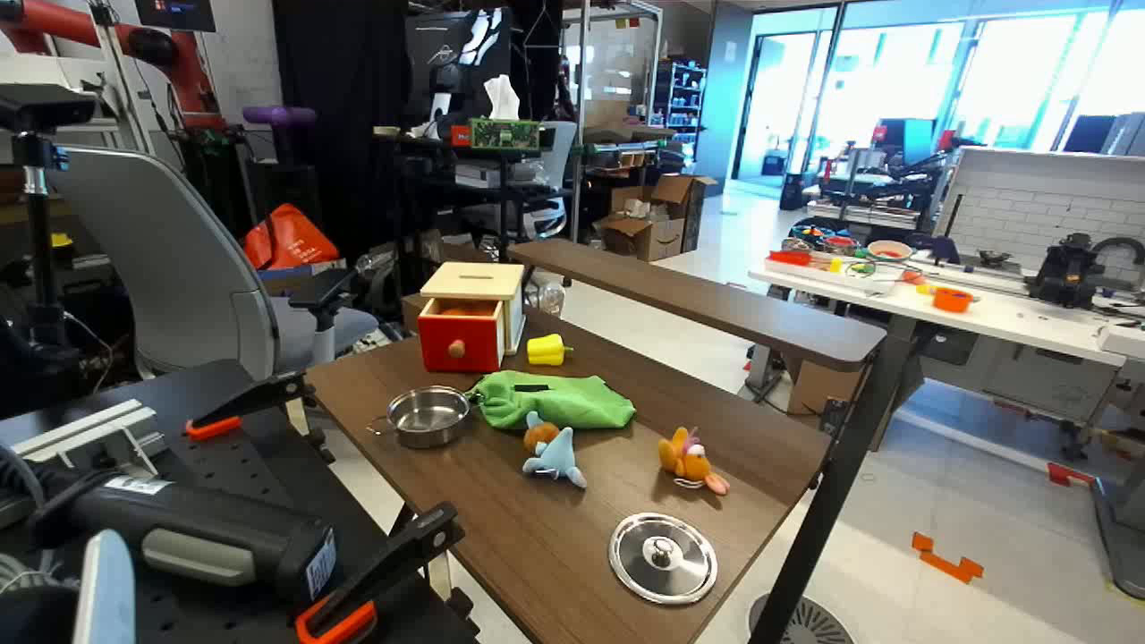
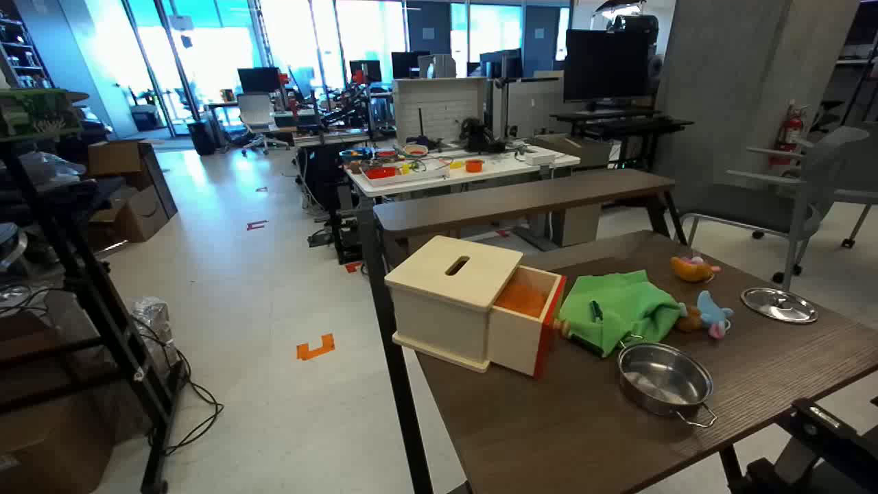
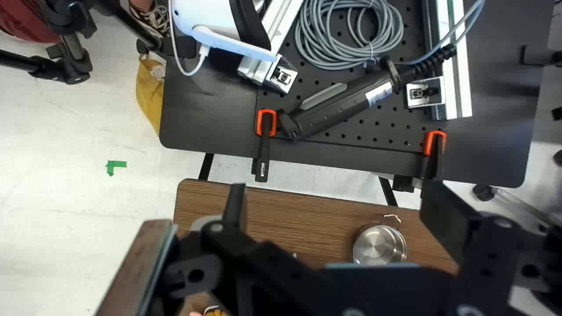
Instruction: Move the green towel to the right, close the drawer, move the plush toy to the left
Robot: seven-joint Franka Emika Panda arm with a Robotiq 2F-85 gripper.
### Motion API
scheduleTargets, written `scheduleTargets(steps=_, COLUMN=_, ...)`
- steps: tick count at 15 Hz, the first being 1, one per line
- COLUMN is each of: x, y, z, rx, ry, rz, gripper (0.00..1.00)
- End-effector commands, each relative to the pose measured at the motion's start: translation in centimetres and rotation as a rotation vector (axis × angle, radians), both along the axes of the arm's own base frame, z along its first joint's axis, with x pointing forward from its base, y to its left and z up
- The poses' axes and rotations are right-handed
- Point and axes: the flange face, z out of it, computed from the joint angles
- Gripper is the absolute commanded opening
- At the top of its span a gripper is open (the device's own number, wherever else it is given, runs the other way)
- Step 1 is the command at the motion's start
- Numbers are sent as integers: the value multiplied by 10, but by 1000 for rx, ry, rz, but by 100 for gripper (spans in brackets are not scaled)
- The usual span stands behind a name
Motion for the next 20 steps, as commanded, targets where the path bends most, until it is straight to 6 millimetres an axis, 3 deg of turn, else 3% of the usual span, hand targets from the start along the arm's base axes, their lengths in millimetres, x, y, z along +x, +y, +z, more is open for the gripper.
scheduleTargets(steps=1, x=0, y=0, z=1, rx=0, ry=0, rz=0, gripper=100)
scheduleTargets(steps=7, x=0, y=0, z=1, rx=0, ry=-1, rz=0, gripper=100)
scheduleTargets(steps=9, x=12, y=2, z=3, rx=22, ry=-58, rz=-12, gripper=100)
scheduleTargets(steps=13, x=56, y=17, z=-2, rx=58, ry=-205, rz=-64, gripper=100)
scheduleTargets(steps=15, x=81, y=26, z=-15, rx=57, ry=-236, rz=-58, gripper=100)
scheduleTargets(steps=18, x=122, y=40, z=-48, rx=51, ry=-267, rz=-83, gripper=100)
scheduleTargets(steps=20, x=150, y=50, z=-82, rx=34, ry=-281, rz=-100, gripper=100)
